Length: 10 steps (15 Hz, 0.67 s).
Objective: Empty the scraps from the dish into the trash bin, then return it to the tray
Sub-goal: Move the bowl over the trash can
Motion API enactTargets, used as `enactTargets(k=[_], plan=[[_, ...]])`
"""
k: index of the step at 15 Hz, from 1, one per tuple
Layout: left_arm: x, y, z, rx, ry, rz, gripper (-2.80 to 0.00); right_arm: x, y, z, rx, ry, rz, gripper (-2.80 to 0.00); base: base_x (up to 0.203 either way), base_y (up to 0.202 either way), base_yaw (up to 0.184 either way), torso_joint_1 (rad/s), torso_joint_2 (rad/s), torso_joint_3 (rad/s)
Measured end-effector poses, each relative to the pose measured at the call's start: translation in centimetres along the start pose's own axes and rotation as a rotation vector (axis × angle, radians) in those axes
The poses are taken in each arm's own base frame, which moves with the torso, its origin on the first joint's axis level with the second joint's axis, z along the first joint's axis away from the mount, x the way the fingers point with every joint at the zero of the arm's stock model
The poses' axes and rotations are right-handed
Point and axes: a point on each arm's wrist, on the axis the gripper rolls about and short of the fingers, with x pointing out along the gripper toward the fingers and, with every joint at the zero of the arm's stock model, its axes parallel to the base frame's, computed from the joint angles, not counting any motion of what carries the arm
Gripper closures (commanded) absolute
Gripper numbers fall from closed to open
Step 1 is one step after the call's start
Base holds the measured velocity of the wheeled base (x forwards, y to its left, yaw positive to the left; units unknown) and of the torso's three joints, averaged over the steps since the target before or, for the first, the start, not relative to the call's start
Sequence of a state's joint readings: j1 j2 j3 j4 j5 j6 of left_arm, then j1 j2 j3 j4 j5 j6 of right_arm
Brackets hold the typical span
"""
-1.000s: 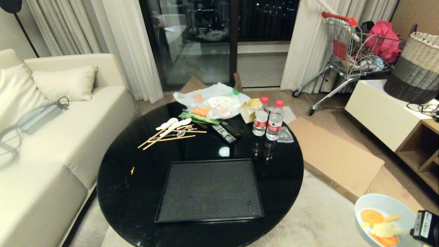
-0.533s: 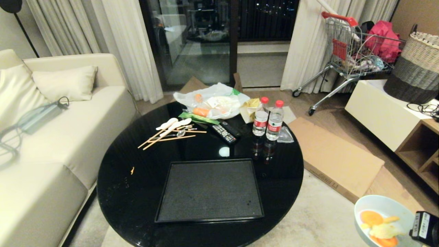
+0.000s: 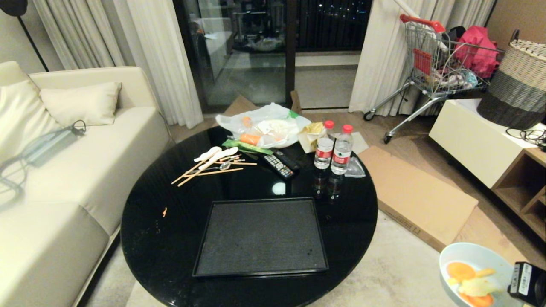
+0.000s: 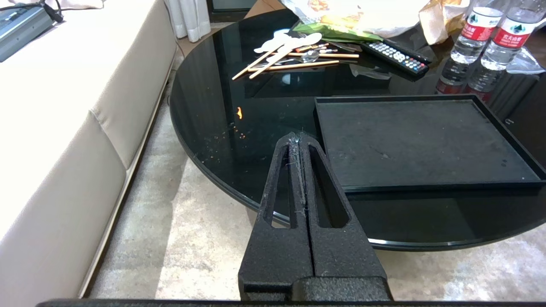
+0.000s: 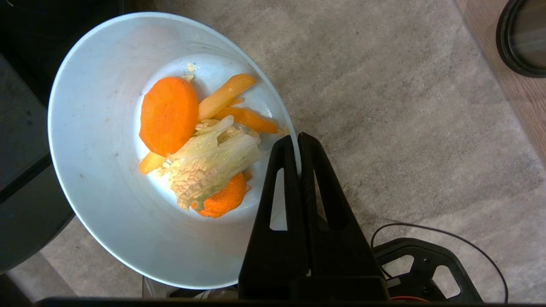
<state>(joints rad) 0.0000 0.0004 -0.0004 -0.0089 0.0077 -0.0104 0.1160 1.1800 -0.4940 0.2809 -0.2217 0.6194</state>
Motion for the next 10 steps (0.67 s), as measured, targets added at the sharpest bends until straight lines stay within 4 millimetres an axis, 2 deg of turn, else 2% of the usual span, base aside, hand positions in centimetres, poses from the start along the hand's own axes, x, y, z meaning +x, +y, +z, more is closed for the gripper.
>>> enactTargets(k=[4,10], plan=[[0.00,0.00,-0.01,0.000,0.001,0.000,0.00,0.22,0.13,0.06,-0.002,0.007,-0.005,0.00,-0.021,0.000,0.000,0.003,0.00,-0.001],[0.00,0.00,-0.02,0.000,0.001,0.000,0.00,0.41,0.21,0.10,-0.004,0.015,-0.011,0.00,-0.179,0.000,-0.003,0.000,0.00,0.002]])
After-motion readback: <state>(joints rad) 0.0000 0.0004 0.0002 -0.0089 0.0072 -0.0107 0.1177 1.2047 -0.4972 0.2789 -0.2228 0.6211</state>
